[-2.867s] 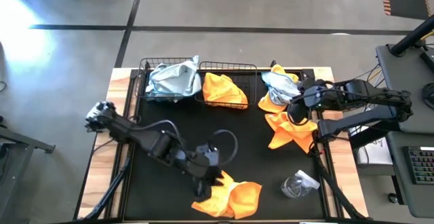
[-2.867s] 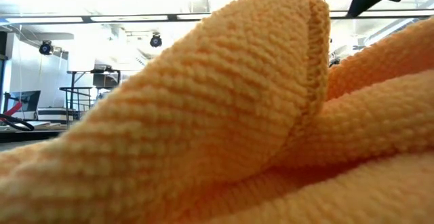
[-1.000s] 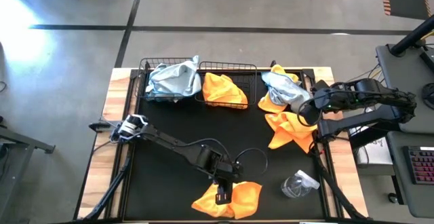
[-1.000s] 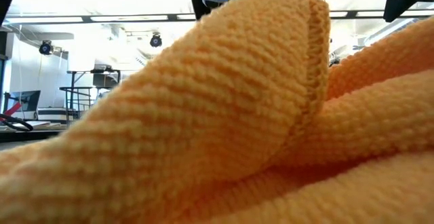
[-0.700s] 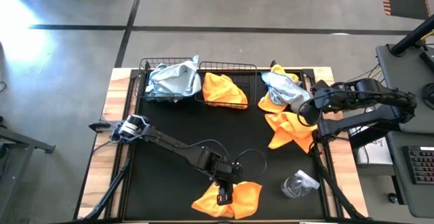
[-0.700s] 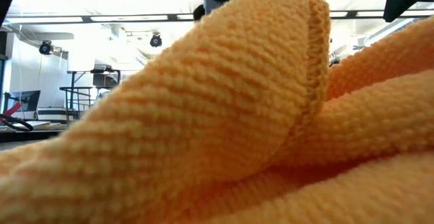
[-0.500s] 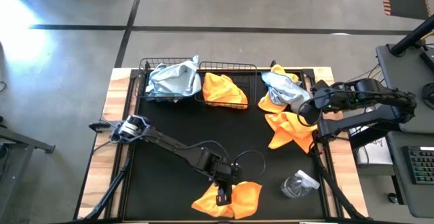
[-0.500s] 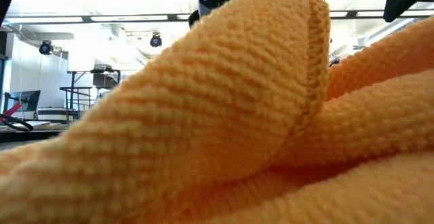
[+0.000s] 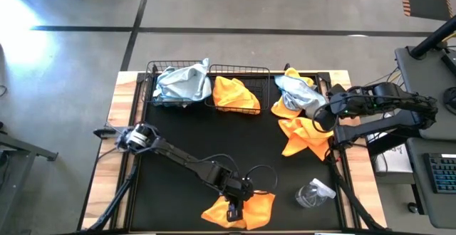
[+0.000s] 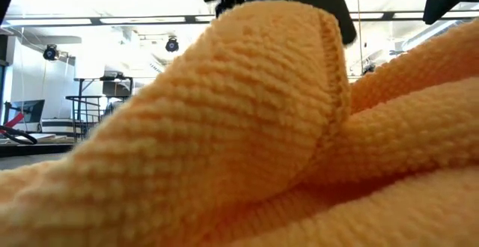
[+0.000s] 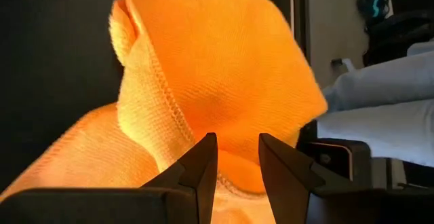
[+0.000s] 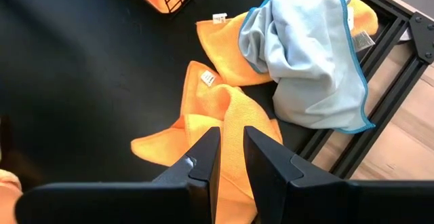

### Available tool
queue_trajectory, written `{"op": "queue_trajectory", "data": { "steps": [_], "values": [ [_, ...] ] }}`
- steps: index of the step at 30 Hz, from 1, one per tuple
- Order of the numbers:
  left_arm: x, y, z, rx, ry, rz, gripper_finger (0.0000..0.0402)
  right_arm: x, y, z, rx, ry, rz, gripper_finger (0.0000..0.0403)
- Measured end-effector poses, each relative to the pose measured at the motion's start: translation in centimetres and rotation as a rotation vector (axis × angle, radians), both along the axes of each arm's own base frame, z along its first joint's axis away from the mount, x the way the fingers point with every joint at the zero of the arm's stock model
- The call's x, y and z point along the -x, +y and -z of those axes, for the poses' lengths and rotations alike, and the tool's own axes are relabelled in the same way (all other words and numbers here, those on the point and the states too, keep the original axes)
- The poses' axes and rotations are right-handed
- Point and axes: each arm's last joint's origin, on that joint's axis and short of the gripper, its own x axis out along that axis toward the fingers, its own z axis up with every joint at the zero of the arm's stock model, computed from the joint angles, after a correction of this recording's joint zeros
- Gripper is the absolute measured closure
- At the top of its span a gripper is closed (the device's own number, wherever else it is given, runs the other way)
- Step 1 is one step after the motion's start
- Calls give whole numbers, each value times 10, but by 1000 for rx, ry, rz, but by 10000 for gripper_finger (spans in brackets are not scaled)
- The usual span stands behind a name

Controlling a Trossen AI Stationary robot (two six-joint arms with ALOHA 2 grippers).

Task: Sort microfiber towel by color & place in baskets
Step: Put the yellow towel into the right black wire basket

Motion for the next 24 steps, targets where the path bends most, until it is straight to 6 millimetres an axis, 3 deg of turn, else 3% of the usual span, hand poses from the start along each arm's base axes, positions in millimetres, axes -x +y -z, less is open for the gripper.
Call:
{"op": "queue_trajectory", "data": {
  "steps": [8, 24],
  "values": [
    [-3, -8, 30, 11, 67, 16, 308, -1, 0, 0, -5, -2, 7, 344],
    [0, -15, 38, 10, 76, 19, 308, -6, 0, 2, -11, 17, 11, 344]
  ]
}}
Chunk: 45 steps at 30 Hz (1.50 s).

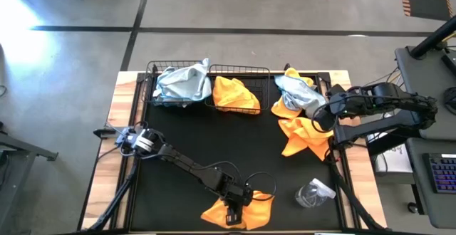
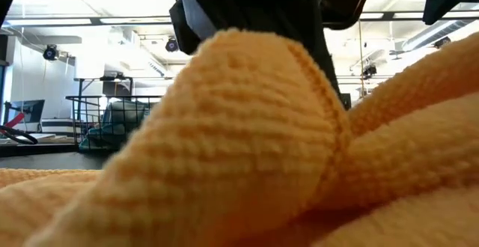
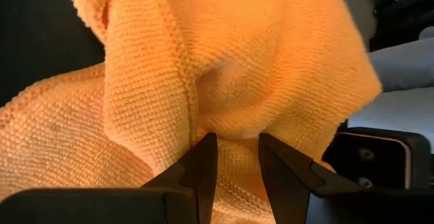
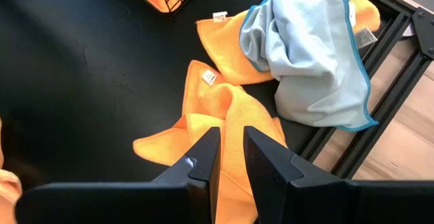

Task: Sort microfiber towel by color & place in baskets
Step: Put the yellow towel into the right black wire basket

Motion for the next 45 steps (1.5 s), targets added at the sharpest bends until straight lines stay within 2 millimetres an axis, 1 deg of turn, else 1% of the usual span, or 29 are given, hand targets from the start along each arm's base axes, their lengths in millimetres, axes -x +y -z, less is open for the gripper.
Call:
{"op": "queue_trajectory", "data": {
  "steps": [8, 15, 23, 28, 31, 36, 45],
  "values": [
    [2, -4, 0, 41, 34, -9, 308, -1, 0, 0, 0, 2, 0, 344],
    [5, -9, -1, 156, 96, 57, 308, -1, 0, 0, 0, 2, 0, 344],
    [5, -8, -2, 149, 80, 90, 305, -1, 0, 0, 2, 4, -4, 344],
    [1, -1, -1, 88, 19, 133, 285, -1, 0, 0, 3, 5, -7, 344],
    [-3, 7, -1, 45, -12, 129, 268, -1, 0, 0, 4, 5, -7, 344],
    [-8, 18, -1, 27, -30, 126, 244, -1, 0, 0, 3, 5, -7, 344],
    [-10, 23, -1, -7, -71, 186, 223, -1, 0, 0, 3, 5, -7, 344]
  ]
}}
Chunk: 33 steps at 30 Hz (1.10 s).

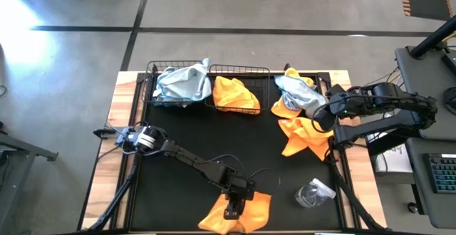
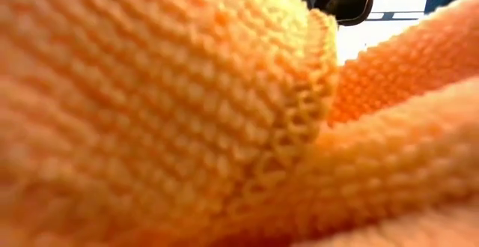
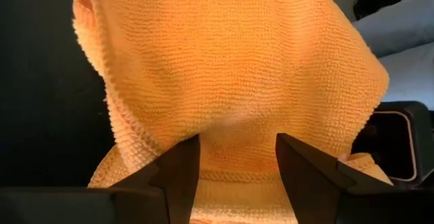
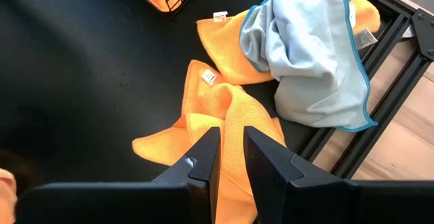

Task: Sort microfiber towel by color & place in baskets
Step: Put the yellow towel into the right black wire basket

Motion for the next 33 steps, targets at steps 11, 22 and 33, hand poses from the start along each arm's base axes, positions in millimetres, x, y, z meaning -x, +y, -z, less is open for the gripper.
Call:
{"op": "queue_trajectory", "data": {
  "steps": [11, 22, 33],
  "values": [
    [-4, 7, 0, -120, -82, -2, 211, 0, 0, 0, -3, -2, 6, 344],
    [-10, 1, -27, -72, -111, 34, 211, -6, 0, 1, -7, 17, 16, 344],
    [-16, -2, -61, -170, -228, 177, 212, -14, 0, 3, -6, 41, 16, 344]
  ]
}}
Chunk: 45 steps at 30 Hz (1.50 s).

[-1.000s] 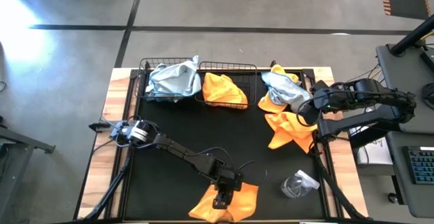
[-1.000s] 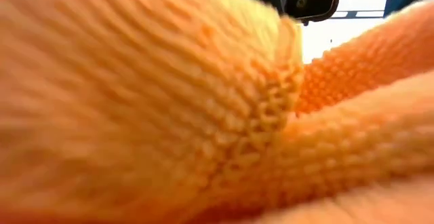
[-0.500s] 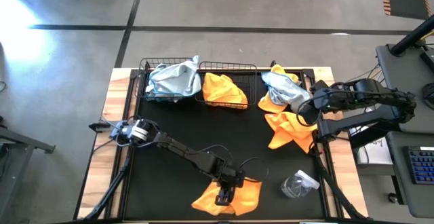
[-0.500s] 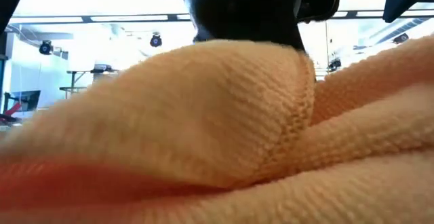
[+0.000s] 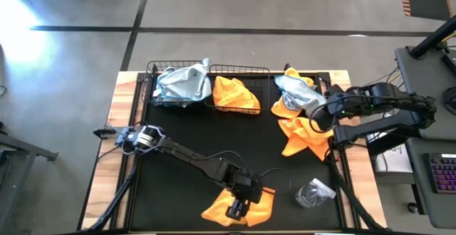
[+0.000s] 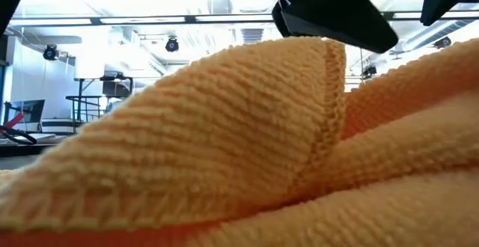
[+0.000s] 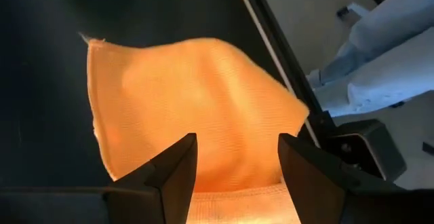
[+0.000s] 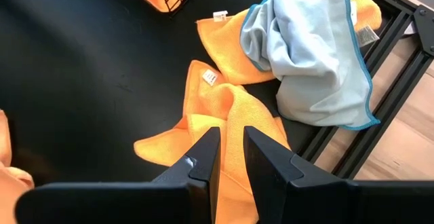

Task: Sort microfiber towel by color & place in baskets
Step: Put the yellow towel into the right black wire basket

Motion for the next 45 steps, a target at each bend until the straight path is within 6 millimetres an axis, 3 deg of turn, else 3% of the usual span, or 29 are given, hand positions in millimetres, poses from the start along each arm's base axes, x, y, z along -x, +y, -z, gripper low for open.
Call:
{"op": "queue_trajectory", "data": {
  "steps": [12, 19, 30, 45],
  "values": [
    [2, 18, 29, -132, 14, 2, 212, 0, 0, 0, 1, 0, -2, 344],
    [-4, 31, 33, -140, -9, -44, 212, -1, 0, 0, 1, 3, -2, 344],
    [-2, 34, 40, -142, 13, -53, 212, -1, 0, 0, 1, 2, -1, 344],
    [6, 40, 69, -108, 54, -130, 212, -3, 0, 0, 0, -9, 0, 344]
  ]
}}
